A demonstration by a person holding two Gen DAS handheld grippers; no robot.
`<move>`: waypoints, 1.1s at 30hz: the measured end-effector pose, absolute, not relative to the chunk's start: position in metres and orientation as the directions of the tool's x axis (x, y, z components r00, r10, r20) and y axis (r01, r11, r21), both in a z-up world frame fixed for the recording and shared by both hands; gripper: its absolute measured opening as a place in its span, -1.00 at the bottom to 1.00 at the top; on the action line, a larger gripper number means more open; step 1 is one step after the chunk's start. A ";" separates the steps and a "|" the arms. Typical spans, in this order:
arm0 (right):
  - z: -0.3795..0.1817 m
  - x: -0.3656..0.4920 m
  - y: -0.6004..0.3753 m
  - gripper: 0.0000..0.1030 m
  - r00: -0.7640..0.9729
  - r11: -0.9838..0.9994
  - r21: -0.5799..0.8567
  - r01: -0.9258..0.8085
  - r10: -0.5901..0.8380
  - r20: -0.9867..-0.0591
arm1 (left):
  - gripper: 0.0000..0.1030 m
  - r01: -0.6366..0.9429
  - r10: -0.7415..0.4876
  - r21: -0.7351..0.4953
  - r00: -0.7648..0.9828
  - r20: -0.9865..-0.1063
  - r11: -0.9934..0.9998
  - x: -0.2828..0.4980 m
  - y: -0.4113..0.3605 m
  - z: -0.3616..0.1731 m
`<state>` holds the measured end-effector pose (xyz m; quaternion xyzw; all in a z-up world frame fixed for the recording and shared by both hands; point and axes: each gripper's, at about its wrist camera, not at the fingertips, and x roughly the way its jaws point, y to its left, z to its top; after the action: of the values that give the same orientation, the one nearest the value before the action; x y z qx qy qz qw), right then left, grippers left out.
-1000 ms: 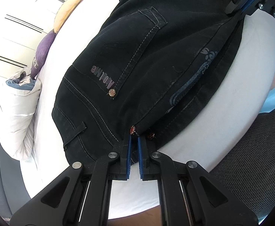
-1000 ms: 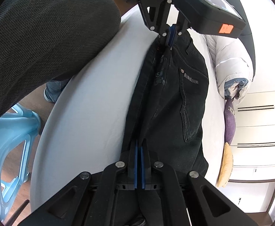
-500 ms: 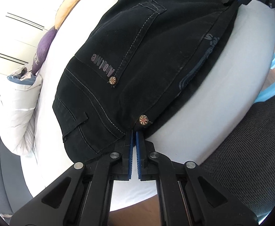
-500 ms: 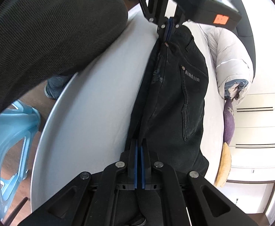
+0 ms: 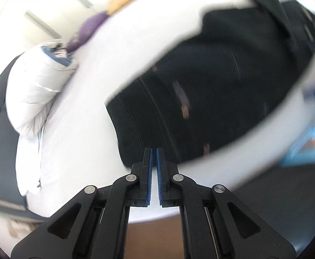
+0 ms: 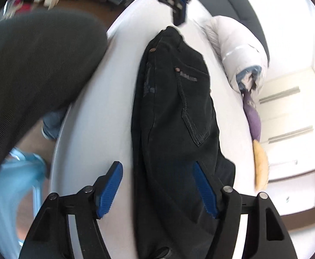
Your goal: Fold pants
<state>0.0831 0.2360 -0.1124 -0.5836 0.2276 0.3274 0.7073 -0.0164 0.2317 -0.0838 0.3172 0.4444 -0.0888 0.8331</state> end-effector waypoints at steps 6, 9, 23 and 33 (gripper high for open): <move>-0.074 0.081 0.208 0.33 0.638 0.402 -0.525 -0.750 0.227 -0.736 | -0.93 0.407 -0.027 0.248 0.562 -0.827 0.879 0.048 0.167 -0.077; -0.056 0.088 0.172 0.20 0.603 0.603 -0.377 -0.703 0.225 -0.765 | -0.93 0.402 -0.063 0.170 0.505 -0.861 0.900 0.072 0.139 -0.104; -0.038 0.163 -0.013 0.20 0.558 0.965 0.103 -0.240 0.224 -0.799 | -0.93 0.456 -0.005 0.262 0.505 -0.863 0.850 0.072 0.094 -0.121; 0.000 0.327 -0.118 0.44 0.518 0.938 0.324 0.126 0.216 -0.828 | -0.93 0.252 -0.265 -0.184 0.345 -0.900 0.950 0.137 0.123 -0.158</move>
<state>0.3266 -0.1176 -0.0001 0.1747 0.4902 0.0264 0.8535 0.1375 0.1231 -0.1578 -0.0061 0.5499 -0.1578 0.8202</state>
